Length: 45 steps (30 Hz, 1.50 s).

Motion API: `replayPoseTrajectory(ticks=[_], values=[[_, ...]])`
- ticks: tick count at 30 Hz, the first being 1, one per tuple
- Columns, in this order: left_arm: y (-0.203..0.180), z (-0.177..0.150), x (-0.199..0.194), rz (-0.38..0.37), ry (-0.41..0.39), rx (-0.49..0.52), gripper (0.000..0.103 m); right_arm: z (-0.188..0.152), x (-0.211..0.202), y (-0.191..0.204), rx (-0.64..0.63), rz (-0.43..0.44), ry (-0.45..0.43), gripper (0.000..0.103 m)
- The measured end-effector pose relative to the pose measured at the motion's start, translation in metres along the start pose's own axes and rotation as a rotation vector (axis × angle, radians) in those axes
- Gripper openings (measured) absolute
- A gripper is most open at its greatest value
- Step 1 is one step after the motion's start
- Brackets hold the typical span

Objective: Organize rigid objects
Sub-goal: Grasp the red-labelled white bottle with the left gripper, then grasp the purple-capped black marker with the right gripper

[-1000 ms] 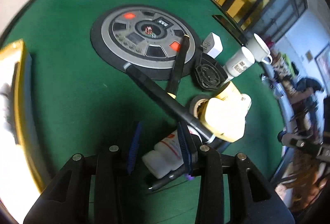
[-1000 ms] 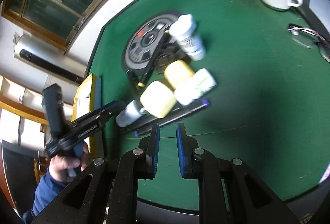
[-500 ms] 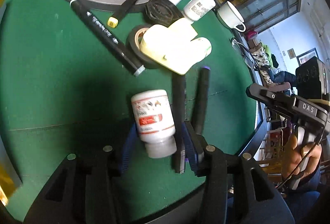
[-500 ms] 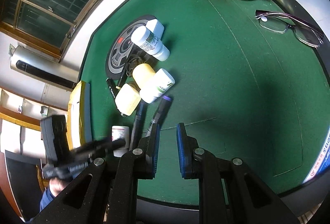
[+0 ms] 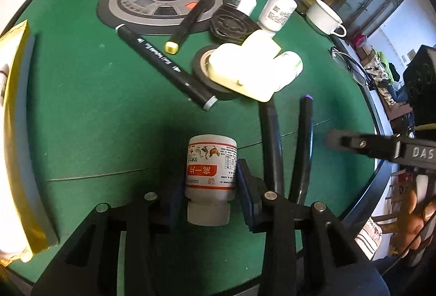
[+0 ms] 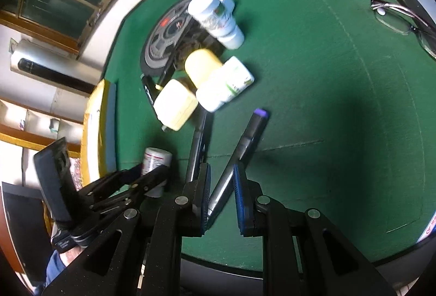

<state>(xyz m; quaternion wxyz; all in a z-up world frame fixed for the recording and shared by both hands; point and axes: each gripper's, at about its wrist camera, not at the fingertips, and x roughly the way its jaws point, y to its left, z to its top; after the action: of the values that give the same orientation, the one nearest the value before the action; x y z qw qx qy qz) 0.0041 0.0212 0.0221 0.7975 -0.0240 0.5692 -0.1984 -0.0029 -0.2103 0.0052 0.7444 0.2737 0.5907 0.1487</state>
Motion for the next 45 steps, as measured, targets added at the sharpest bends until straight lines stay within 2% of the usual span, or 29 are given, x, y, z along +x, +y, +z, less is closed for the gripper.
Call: replayPoseTrajectory(ticks=[4, 7, 10, 11, 14, 16, 18, 26, 31, 33, 37, 41, 45], values=[[0.006, -0.003, -0.005, -0.002, -0.008, 0.006, 0.035, -0.005, 0.014, 0.009, -0.012, -0.042, 0.037, 0.015], [0.000, -0.005, -0.003, 0.003, -0.003, 0.022, 0.035, -0.007, 0.018, 0.018, -0.041, -0.088, 0.022, 0.017], [-0.012, -0.006, -0.001, 0.052, -0.013, 0.072, 0.035, -0.009, 0.026, 0.024, -0.082, -0.155, 0.038, 0.017], [-0.014, -0.006, 0.000, 0.064, -0.019, 0.086, 0.035, -0.012, 0.032, 0.023, -0.084, -0.160, 0.063, 0.022], [-0.018, -0.006, 0.001, 0.089, -0.030, 0.099, 0.034, -0.016, 0.038, 0.030, -0.154, -0.214, 0.039, 0.022], [-0.018, -0.006, 0.001, 0.091, -0.042, 0.096, 0.034, -0.019, 0.039, 0.027, -0.166, -0.211, 0.029, 0.021], [-0.014, -0.008, -0.001, 0.076, -0.052, 0.073, 0.034, -0.023, 0.037, 0.022, -0.163, -0.206, 0.016, 0.015], [-0.010, -0.009, -0.014, 0.036, -0.097, 0.023, 0.033, -0.034, 0.017, 0.007, -0.114, -0.133, -0.033, 0.014], [-0.009, -0.011, -0.013, 0.073, -0.087, 0.019, 0.034, -0.038, 0.027, 0.003, -0.135, -0.160, 0.008, 0.014], [-0.007, -0.013, -0.013, 0.083, -0.086, 0.013, 0.034, -0.041, 0.032, 0.004, -0.155, -0.205, 0.010, 0.014], [-0.006, -0.018, -0.012, 0.095, -0.081, 0.012, 0.034, -0.037, 0.038, 0.004, -0.145, -0.226, 0.017, 0.015], [-0.004, -0.022, -0.014, 0.094, -0.094, -0.003, 0.034, -0.039, 0.050, 0.017, -0.207, -0.289, 0.001, 0.015], [-0.001, -0.023, -0.025, 0.087, -0.131, -0.014, 0.034, -0.043, 0.047, 0.012, -0.184, -0.264, -0.015, 0.014]])
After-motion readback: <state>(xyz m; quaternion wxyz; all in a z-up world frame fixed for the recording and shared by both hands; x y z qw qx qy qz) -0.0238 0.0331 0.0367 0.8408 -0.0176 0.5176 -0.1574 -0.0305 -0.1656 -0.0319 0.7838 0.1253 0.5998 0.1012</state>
